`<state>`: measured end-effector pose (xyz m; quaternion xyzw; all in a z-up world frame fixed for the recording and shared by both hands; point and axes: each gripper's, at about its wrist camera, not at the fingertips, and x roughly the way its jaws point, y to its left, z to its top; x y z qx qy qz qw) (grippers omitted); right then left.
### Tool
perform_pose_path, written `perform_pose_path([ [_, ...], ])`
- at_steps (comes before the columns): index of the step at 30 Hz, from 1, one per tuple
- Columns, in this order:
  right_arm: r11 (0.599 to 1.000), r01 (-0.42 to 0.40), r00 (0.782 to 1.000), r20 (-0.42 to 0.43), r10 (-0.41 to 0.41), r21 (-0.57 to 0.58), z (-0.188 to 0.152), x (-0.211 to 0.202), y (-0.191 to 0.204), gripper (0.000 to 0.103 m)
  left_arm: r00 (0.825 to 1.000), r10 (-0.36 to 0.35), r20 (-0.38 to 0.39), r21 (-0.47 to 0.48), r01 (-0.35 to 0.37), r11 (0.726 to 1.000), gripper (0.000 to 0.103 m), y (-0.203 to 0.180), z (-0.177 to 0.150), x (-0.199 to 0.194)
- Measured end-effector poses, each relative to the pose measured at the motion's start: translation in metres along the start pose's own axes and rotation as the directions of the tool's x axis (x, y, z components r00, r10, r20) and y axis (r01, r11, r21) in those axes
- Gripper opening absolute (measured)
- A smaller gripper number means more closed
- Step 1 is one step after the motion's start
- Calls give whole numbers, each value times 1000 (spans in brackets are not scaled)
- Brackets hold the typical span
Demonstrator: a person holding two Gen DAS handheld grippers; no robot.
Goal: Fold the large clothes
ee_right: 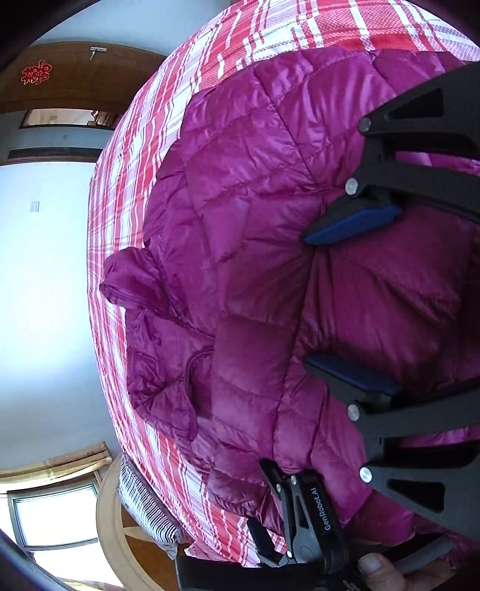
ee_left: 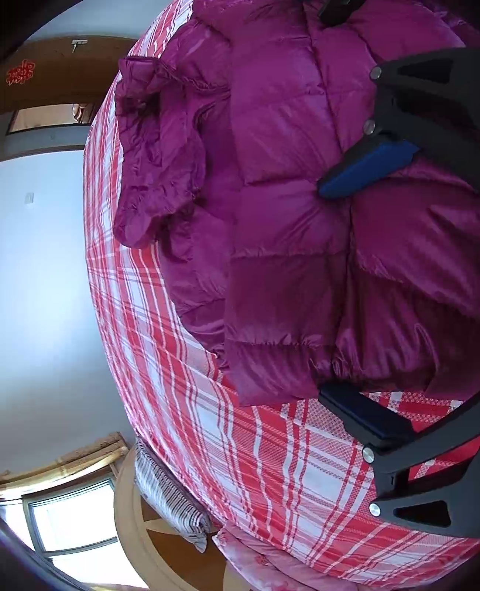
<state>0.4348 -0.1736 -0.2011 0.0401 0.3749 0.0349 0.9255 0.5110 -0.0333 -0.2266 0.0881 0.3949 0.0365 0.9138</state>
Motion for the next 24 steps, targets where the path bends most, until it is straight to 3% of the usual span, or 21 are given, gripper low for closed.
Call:
perform_pose_path([
  [19,994,88,996,-13,-89,-63,-2,6,11,65,1000,6,5,0,-6,1000,102,-3,-2,1],
  [21,995,83,996,-18,-85,-63,2,2,9,61,1000,6,6,-1,-6,1000,102,-3,-2,1],
  [24,996,84,996,29,-83,-35,0,-13,3,59,1000,4,9,-4,-4,1000,102,-2,-3,1],
])
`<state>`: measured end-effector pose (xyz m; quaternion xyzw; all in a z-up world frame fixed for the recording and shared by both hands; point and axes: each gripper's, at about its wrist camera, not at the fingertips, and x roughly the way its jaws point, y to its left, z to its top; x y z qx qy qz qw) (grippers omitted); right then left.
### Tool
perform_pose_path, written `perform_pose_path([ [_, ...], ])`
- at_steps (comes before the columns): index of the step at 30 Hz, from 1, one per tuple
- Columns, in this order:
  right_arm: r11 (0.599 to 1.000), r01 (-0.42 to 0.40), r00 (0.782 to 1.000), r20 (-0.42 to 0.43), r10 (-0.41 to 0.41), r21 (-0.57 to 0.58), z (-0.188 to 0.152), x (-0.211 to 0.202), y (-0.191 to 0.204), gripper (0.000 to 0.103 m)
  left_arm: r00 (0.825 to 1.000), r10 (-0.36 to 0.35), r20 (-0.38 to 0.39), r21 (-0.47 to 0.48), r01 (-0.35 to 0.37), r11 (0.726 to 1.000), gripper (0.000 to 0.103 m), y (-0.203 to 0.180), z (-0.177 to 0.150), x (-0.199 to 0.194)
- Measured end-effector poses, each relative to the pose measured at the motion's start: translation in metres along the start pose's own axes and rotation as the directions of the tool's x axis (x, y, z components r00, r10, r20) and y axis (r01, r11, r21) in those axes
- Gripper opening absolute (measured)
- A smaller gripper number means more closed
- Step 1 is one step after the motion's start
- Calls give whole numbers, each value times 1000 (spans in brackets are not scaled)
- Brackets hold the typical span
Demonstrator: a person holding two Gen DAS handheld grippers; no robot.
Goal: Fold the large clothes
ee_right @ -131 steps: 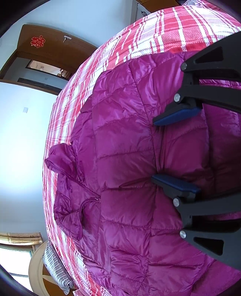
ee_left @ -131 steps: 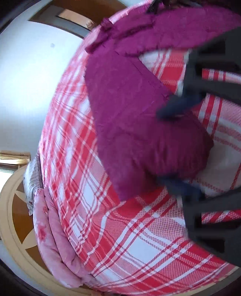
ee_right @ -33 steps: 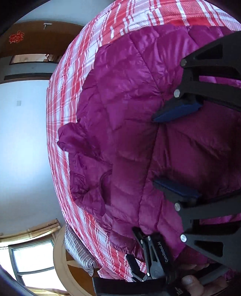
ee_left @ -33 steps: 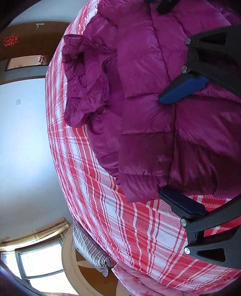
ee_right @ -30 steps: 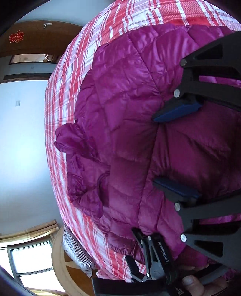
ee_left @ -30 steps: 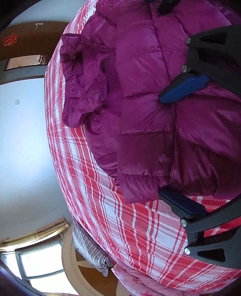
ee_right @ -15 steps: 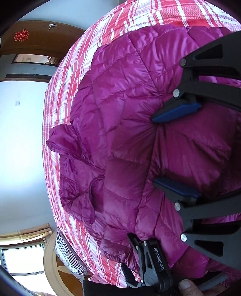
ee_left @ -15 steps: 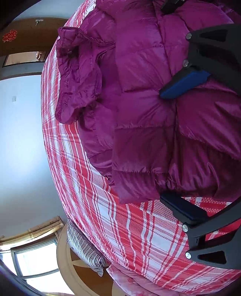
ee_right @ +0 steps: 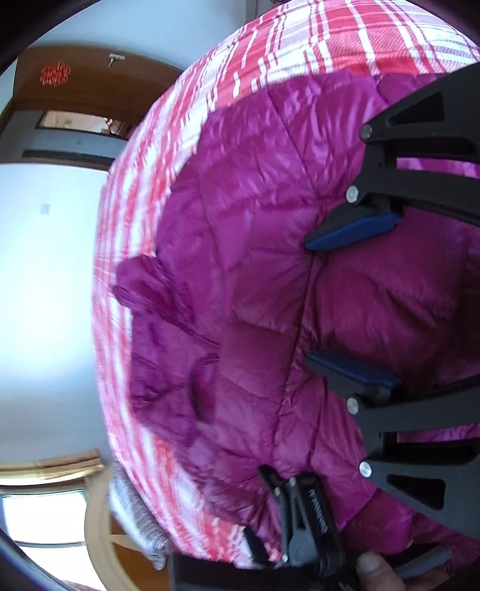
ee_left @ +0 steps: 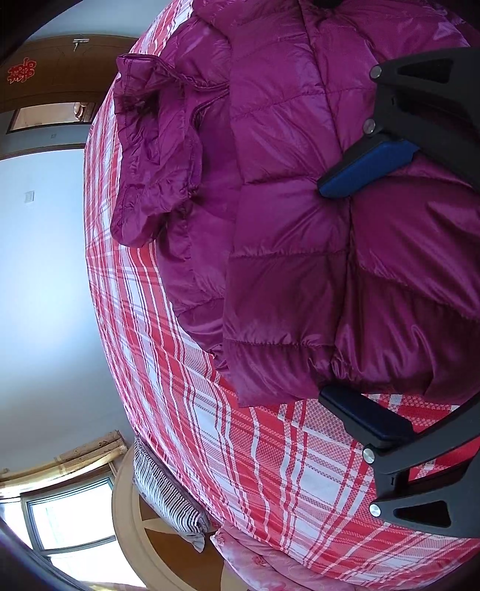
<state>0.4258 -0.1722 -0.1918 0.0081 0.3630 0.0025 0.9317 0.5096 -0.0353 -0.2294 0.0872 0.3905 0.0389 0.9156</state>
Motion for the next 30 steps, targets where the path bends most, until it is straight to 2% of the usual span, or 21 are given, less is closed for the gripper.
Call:
perform_pose_path([
  [5,1000,0,1000,-25,0,-11,-6,10,0,60,1000,7,2,8,-7,1000,102,0,1,-6],
  [9,1000,17,1000,-17,-17,-26,-8,10,3,60,999,-47,14,-30,47,998,102,8,-6,-31],
  [13,1000,4,1000,-14,-5,-15,-9,10,1,60,993,-94,65,-3,94,996,102,3,-11,-57],
  [15,1000,5,1000,-14,-5,-15,-9,9,1,60,993,-108,56,46,105,993,102,-8,-13,-56],
  [18,1000,4,1000,-14,-4,-15,-9,9,1,60,997,-73,35,119,68,991,102,-26,-20,-40],
  [21,1000,-18,1000,-11,18,-4,-6,3,-3,59,997,-75,35,104,71,992,102,-27,-21,-37],
  [22,999,-30,1000,4,30,9,-4,-4,-6,59,997,-68,45,108,63,992,102,-28,-23,-38],
  [24,997,-54,993,109,48,52,3,-28,-13,59,997,-62,55,110,55,992,102,-30,-23,-39],
  [26,998,-54,986,162,48,39,15,-39,-8,60,996,-63,56,105,57,993,102,-29,-24,-38],
  [29,998,-38,992,119,44,-49,31,-22,9,58,996,-81,48,88,76,993,102,-26,-24,-36],
  [30,997,-34,996,84,39,-62,34,-9,12,51,995,-87,45,82,84,993,102,-25,-23,-36],
])
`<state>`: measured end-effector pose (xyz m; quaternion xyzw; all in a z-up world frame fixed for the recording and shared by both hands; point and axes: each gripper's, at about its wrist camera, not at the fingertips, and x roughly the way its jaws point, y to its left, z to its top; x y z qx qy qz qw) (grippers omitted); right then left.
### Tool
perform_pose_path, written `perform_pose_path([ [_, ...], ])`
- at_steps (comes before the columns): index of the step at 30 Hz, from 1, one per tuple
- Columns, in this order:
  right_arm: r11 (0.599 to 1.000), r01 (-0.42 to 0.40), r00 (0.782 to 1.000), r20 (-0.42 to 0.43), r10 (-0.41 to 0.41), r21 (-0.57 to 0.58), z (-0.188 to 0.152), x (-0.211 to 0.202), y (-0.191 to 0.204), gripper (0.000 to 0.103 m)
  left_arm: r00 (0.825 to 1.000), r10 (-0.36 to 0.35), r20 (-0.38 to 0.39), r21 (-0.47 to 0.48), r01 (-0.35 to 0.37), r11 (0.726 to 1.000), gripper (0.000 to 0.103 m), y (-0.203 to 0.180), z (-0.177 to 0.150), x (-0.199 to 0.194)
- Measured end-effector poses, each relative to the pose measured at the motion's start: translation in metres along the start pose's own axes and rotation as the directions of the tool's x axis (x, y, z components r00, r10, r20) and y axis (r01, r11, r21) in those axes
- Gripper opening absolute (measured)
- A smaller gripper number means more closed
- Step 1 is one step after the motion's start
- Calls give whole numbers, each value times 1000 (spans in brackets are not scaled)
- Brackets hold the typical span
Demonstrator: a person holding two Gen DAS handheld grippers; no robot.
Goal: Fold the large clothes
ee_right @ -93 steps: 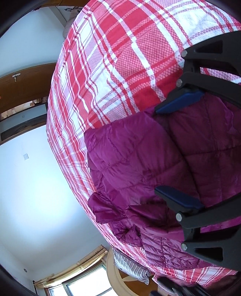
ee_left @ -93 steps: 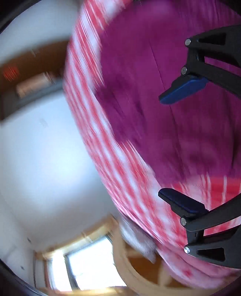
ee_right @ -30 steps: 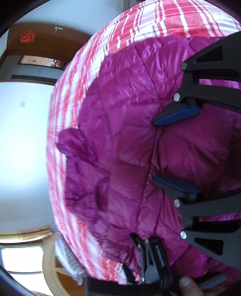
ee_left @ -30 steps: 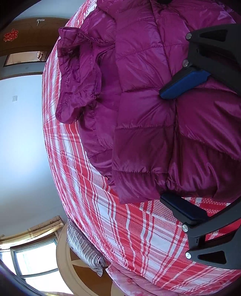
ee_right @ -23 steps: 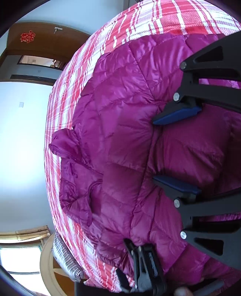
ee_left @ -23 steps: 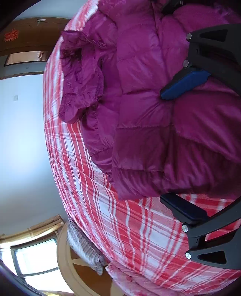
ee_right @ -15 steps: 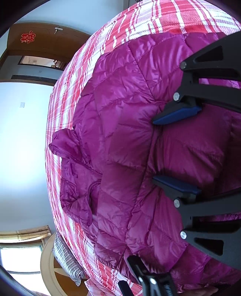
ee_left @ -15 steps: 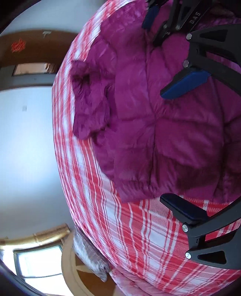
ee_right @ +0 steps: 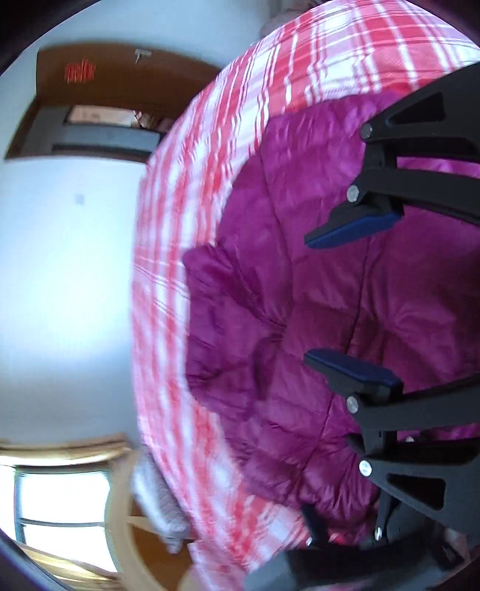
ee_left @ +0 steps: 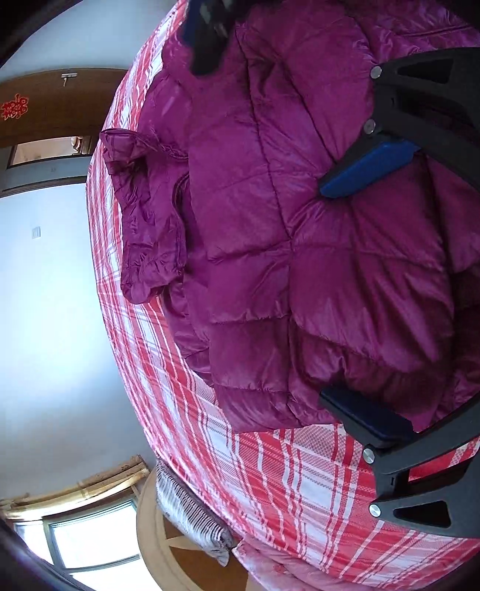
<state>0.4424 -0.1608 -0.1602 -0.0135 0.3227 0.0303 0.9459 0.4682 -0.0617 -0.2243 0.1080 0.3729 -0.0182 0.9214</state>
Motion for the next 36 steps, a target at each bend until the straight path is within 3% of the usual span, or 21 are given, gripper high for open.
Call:
perform_pose_path([
  [4,1000,-5,993,-117,6,14,-10,41,-10,48,1000,-20,-7,-16,20,1000,102,3,0,2],
  [22,1000,23,994,-109,-23,-1,-20,46,-8,48,998,-65,-27,-52,63,997,102,10,-1,6],
  [27,1000,24,994,-105,-24,0,-21,45,-9,48,993,-113,-26,-78,111,991,102,21,1,-1],
  [33,999,38,994,-104,-40,-17,-22,46,-6,48,999,-41,31,-7,41,999,102,21,15,-26],
  [36,1000,26,994,-102,-27,-5,-22,45,-8,48,996,-44,77,-23,46,999,102,28,36,-40],
])
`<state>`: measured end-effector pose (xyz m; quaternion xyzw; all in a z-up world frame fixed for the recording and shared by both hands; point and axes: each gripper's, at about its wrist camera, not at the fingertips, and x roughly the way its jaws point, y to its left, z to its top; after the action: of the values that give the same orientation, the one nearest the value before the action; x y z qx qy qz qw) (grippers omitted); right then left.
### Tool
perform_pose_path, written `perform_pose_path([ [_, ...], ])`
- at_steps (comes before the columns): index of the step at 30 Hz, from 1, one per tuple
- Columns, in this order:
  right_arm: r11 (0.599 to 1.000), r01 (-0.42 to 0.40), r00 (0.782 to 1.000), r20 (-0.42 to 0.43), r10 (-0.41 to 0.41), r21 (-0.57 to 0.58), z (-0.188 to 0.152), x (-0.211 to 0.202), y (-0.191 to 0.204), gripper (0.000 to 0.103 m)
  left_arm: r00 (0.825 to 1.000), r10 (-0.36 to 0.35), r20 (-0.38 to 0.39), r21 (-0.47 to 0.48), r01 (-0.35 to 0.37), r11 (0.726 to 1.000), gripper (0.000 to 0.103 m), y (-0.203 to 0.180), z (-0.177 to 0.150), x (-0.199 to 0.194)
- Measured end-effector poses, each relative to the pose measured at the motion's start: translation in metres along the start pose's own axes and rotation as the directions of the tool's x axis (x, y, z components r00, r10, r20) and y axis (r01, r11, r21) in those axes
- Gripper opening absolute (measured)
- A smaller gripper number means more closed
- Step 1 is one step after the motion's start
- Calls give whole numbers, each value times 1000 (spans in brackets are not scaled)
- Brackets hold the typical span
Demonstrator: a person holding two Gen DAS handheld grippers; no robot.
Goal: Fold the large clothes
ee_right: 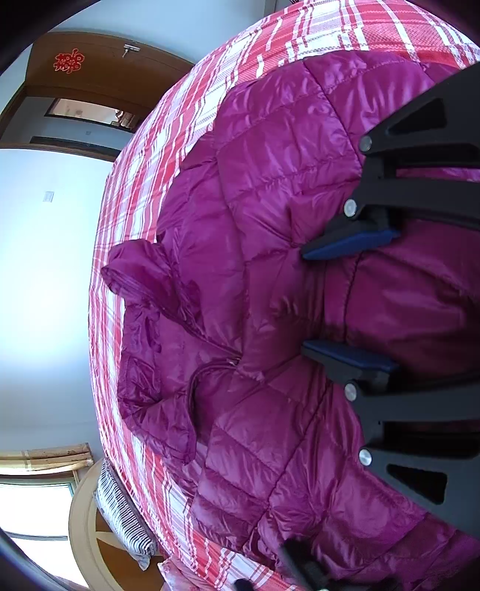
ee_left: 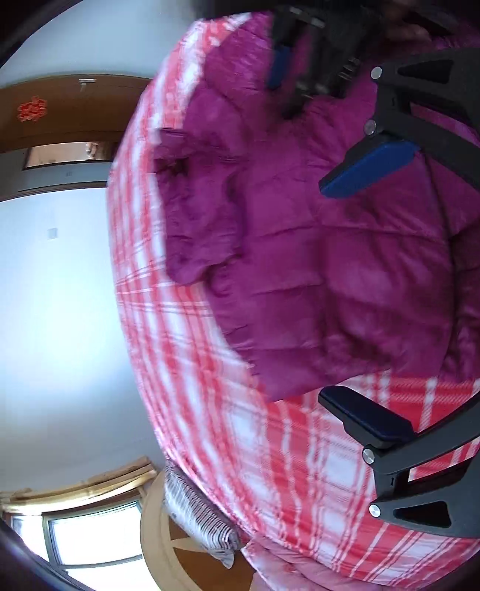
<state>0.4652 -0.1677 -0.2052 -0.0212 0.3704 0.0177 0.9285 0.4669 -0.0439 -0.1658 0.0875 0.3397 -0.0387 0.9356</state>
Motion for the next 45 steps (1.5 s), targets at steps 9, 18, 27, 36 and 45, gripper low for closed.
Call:
perform_pose_path([
  [9,1000,-12,1000,6,12,10,-1,-1,-2,48,998,-50,-45,-9,49,999,102,8,85,52],
  [18,1000,-11,1000,7,11,9,-1,-2,0,48,983,-106,-153,-19,105,994,102,-1,129,136],
  [27,1000,-14,1000,9,14,12,-1,-2,-1,48,978,-97,-185,81,113,990,102,-20,131,170],
  [36,1000,-15,1000,10,15,13,-1,-3,0,48,975,-144,-171,154,171,973,49,-34,133,169],
  [45,1000,-18,1000,12,18,17,0,-3,0,48,982,-186,-36,174,190,966,9,-23,131,128],
])
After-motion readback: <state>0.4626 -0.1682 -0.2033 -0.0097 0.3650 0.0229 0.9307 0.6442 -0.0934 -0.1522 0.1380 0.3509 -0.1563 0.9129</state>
